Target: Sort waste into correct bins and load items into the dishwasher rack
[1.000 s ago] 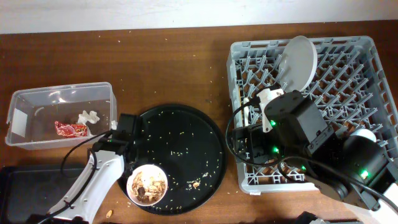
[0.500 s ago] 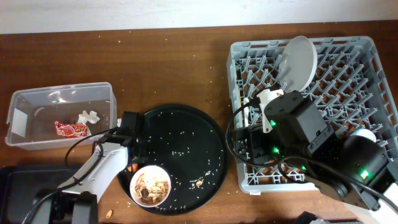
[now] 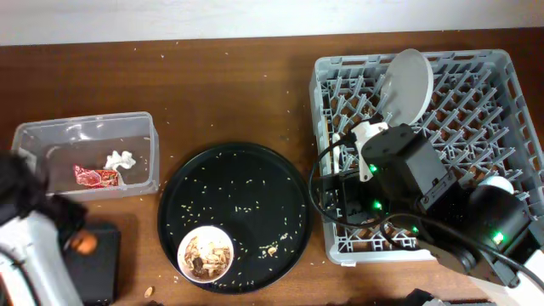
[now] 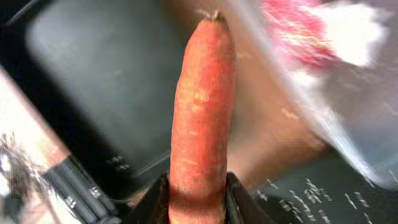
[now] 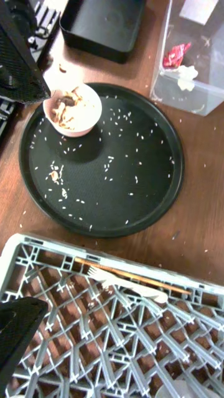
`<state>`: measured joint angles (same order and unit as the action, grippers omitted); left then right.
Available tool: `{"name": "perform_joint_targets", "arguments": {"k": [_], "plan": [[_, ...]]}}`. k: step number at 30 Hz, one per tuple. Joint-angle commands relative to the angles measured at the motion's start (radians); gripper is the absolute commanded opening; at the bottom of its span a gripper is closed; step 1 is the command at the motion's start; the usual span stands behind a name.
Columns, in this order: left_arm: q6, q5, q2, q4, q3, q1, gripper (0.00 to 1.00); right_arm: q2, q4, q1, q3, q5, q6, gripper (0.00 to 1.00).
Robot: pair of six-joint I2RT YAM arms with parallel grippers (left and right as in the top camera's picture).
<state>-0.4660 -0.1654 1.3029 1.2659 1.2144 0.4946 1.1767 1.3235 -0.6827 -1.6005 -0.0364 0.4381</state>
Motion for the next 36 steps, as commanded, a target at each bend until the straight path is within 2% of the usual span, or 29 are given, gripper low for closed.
{"name": "perform_joint_targets", "arguments": {"k": [1, 2, 3, 4, 6, 7, 9, 10, 12, 13, 14, 16, 17, 19, 22, 25, 27, 28, 31, 32, 33, 36], "plan": [[-0.015, 0.103, -0.007, -0.124, -0.239, 0.323, 0.0, -0.003, 0.003, -0.003, -0.004, 0.002, 0.001, 0.99], [-0.013, 0.135, -0.007, -0.146, -0.257, 0.389, 0.27, -0.003, 0.005, -0.003, -0.004, 0.002, 0.001, 0.99], [0.037, 0.18, -0.008, -0.163, -0.258, 0.424, 0.62, -0.003, 0.004, -0.003, -0.004, 0.002, 0.001, 0.99], [0.045, 0.191, -0.008, -0.166, -0.258, 0.425, 0.79, -0.003, 0.005, -0.003, -0.004, 0.002, 0.001, 0.99], [0.072, 0.322, -0.008, -0.133, -0.195, 0.425, 0.84, -0.003, 0.005, -0.003, -0.004, 0.002, 0.001, 0.99], [0.156, 0.434, -0.015, -0.097, -0.127, 0.408, 0.78, -0.003, 0.005, -0.003, -0.004, 0.002, 0.001, 0.99], [0.282, 0.488, -0.072, -0.038, -0.027, 0.25, 0.74, -0.003, 0.002, -0.003, -0.004, 0.0, 0.001, 0.99], [0.352, 0.492, -0.138, -0.041, -0.022, 0.051, 0.73, -0.003, -0.007, -0.002, -0.004, -0.019, 0.002, 0.99], [0.404, 0.484, -0.174, -0.029, -0.022, -0.169, 0.73, -0.011, -0.02, 0.013, -0.004, -0.119, 0.072, 0.99], [0.403, 0.445, -0.179, -0.015, -0.023, -0.382, 0.66, -0.024, -0.042, 0.089, -0.005, -0.156, 0.122, 0.99], [0.396, 0.418, -0.172, -0.004, -0.024, -0.541, 0.62, -0.026, -0.042, 0.193, -0.005, -0.148, 0.132, 0.99], [0.267, 0.291, -0.168, -0.004, -0.057, -0.74, 0.61, -0.022, -0.014, 0.389, -0.005, -0.037, 0.087, 0.99], [0.22, 0.28, -0.165, -0.009, -0.08, -0.816, 0.61, -0.022, -0.013, 0.458, -0.005, 0.021, 0.06, 0.99], [0.089, 0.231, -0.138, -0.08, -0.183, -0.982, 0.61, -0.022, -0.002, 0.526, -0.005, 0.044, 0.06, 0.99], [-0.047, 0.219, -0.037, -0.201, -0.297, -1.11, 0.54, -0.018, -0.002, 0.526, -0.005, 0.044, 0.06, 0.99], [-0.146, 0.13, 0.182, -0.245, -0.298, -1.215, 0.45, -0.001, -0.002, 0.526, -0.005, 0.044, 0.06, 0.99], [-0.169, 0.138, 0.313, -0.286, -0.298, -1.234, 0.27, 0.021, -0.002, 0.526, -0.005, 0.044, 0.06, 0.99], [-0.2, 0.13, 0.35, -0.286, -0.298, -1.234, 0.21, 0.031, -0.002, 0.526, -0.005, 0.044, 0.06, 0.99], [-0.204, 0.112, 0.367, -0.293, -0.298, -1.234, 0.14, 0.068, -0.002, 0.526, -0.005, 0.044, 0.06, 0.99], [-0.204, 0.112, 0.366, -0.293, -0.298, -1.234, 0.05, 0.08, -0.002, 0.526, -0.005, 0.045, 0.06, 0.99], [-0.204, 0.084, 0.366, -0.293, -0.298, -1.234, 0.0, 0.09, -0.001, 0.526, -0.005, 0.045, 0.06, 0.99], [-0.204, 0.028, 0.299, -0.225, -0.246, -1.205, 0.0, 0.111, 0.006, 0.526, -0.005, 0.04, 0.06, 0.99]]}}
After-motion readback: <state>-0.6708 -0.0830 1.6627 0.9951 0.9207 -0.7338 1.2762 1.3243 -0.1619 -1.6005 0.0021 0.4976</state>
